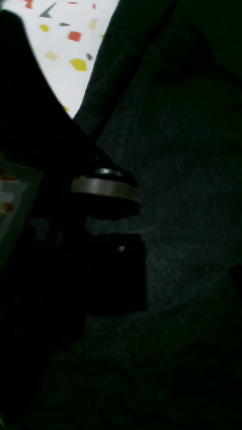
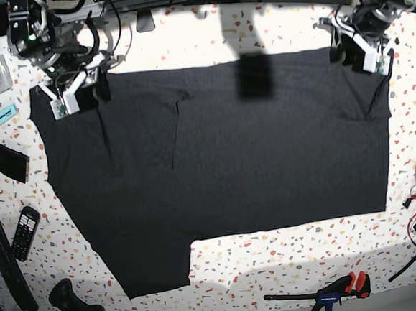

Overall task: Fold the T-shirt properly
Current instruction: 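Pull the grasped shirt edge with both grippers toward the robot, then open both grippers and lift them off the shirt edge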

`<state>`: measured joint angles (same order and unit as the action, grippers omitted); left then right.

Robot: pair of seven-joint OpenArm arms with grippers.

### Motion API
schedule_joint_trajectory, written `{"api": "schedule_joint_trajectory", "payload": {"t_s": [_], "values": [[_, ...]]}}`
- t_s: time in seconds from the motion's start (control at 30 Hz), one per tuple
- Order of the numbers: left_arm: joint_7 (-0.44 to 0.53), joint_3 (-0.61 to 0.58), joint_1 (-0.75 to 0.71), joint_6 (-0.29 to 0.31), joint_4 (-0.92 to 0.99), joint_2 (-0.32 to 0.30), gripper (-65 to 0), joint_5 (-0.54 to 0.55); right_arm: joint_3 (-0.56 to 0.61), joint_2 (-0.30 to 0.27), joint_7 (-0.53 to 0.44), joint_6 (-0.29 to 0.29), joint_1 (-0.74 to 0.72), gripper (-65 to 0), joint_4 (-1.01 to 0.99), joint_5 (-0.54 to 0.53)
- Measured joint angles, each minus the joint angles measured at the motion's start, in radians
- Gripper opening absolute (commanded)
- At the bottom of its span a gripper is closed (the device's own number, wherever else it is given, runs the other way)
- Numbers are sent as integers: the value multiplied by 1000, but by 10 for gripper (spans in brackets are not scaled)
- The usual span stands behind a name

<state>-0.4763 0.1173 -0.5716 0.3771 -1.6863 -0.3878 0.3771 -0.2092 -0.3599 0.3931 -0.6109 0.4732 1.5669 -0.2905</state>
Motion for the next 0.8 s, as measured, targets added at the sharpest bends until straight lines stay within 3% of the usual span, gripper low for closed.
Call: {"api": "schedule_joint_trajectory", "payload": {"t_s": [0.33, 0.67, 0.8], "values": [[-47, 7, -82, -6, -67, -2, -495, -8, -23, 1, 15, -3, 121, -488, 73, -3], [-97, 7, -113, -8, -105, -3, -495, -12, -221, 2, 108, -38, 170, -488, 90, -37], [-105, 8, -113, -11, -106, -3, -495, 10, -237, -40, 140, -53, 174, -488, 82, -115]]}}
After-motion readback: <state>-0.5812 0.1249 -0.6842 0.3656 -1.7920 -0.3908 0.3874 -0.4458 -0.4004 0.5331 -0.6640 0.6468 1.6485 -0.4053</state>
